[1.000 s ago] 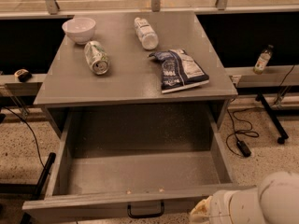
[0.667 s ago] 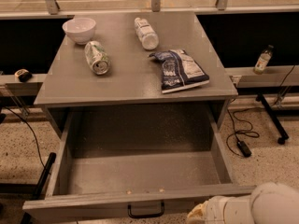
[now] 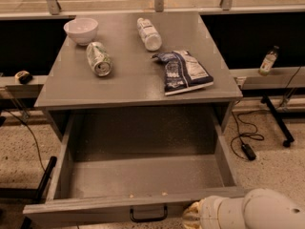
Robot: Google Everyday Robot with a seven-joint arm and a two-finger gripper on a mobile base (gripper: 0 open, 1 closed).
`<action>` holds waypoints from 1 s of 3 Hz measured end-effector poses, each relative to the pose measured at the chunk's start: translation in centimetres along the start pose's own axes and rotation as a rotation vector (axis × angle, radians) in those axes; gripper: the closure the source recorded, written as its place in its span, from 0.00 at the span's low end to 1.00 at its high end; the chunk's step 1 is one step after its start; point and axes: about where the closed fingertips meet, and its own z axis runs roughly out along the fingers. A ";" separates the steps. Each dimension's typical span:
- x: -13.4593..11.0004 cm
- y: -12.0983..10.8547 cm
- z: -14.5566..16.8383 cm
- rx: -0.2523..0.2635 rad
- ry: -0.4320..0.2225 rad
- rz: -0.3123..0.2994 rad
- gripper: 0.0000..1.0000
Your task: Close top drawer
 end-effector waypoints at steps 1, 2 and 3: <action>0.8 -2.0 1.2 0.061 -0.033 0.000 1.00; 0.8 -2.0 1.2 0.061 -0.033 0.000 1.00; 0.8 -2.8 1.5 0.088 -0.030 0.006 1.00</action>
Offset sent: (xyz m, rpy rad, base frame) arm 0.0211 -0.0008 -0.0058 0.0359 -0.0480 -0.0155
